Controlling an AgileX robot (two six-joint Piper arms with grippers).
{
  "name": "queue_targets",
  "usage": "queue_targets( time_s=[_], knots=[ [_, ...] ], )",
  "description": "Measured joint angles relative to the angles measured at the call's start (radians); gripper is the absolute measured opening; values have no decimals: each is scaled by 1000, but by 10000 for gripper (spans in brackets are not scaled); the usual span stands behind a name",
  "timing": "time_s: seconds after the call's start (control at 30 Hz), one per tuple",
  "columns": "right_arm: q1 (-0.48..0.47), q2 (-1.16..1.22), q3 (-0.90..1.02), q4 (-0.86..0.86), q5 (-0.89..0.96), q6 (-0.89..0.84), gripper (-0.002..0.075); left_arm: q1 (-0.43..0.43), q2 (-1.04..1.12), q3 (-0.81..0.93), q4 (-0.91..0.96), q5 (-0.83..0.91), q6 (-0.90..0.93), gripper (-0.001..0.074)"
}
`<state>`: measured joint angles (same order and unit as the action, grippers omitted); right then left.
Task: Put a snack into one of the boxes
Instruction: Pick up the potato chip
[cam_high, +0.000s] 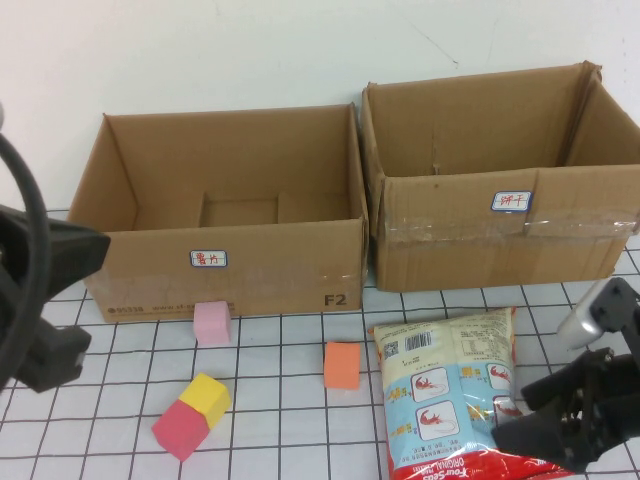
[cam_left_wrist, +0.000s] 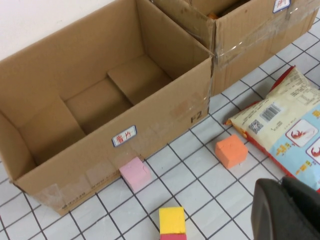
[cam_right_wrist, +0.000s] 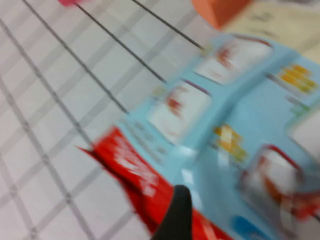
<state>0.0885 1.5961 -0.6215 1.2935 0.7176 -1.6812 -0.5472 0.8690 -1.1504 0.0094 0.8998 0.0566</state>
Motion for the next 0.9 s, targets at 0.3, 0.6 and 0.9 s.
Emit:
queue_targets(
  time_s=[0.3,0.6,0.9],
  knots=[
    [0,21,0,-36,-62,31,690,0,0,0,0,27,-2,-1],
    [0,199,-13,30,50,5,660,0,0,0,-2,28,-2,-1],
    [0,212,-86,31,218,-5,75,0,0,0,-2,39,-2,-1]
  ],
)
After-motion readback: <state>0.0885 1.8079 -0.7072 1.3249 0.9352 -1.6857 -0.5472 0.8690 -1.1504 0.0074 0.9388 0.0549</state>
